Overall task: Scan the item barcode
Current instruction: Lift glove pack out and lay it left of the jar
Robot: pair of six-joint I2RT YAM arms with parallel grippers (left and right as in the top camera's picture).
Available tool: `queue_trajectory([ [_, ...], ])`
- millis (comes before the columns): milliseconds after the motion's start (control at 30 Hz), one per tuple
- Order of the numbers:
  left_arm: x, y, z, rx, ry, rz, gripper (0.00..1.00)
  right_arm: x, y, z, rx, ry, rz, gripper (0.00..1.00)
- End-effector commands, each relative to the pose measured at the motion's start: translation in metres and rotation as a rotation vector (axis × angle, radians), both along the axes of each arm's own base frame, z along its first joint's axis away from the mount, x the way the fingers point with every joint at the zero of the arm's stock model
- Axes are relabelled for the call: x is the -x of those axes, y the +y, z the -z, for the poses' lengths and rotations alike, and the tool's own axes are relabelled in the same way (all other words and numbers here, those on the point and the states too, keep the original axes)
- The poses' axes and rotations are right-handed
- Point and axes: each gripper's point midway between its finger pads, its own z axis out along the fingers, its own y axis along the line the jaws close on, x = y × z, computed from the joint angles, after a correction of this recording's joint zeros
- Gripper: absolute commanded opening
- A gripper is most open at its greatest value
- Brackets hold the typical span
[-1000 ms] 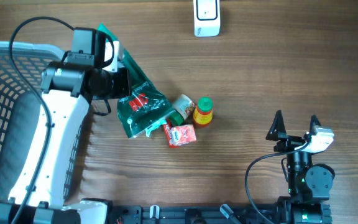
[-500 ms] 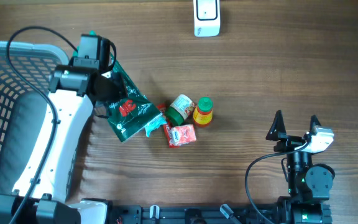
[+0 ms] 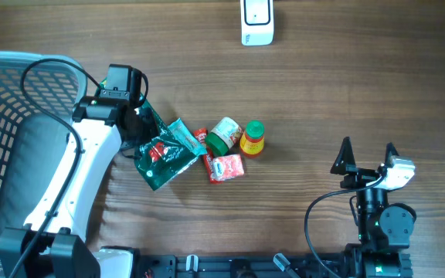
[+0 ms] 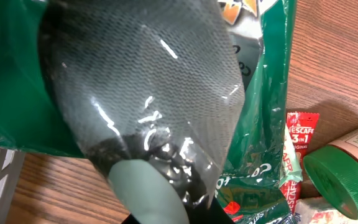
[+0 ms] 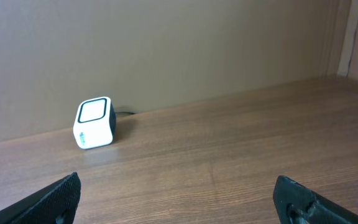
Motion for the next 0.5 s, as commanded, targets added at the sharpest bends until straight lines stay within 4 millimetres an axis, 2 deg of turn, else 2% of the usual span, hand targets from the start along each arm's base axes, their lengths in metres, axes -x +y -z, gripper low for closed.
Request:
queue_trajectory([
  [0,0.001,0.008,0.003,-0.021,0.006,-0.035,0.04,0.000,-0.001,-0.001,0.019,-0.001,0.009,1.00],
  [267,0.006,0.005,0.005,-0.007,0.031,-0.029,0.04,0.000,-0.001,-0.001,0.019,-0.001,0.009,1.00],
  [300,0.007,0.000,0.007,0.010,0.035,-0.014,0.04,0.000,-0.001,-0.001,0.019,-0.001,0.009,1.00],
  [433,0.016,-0.040,0.023,0.127,0.047,0.264,0.04,0.000,-0.001,-0.001,0.019,-0.001,0.009,1.00],
  [467,0.019,-0.043,0.027,0.127,0.052,0.295,0.04,0.000,-0.001,-0.001,0.019,-0.001,0.009,1.00],
])
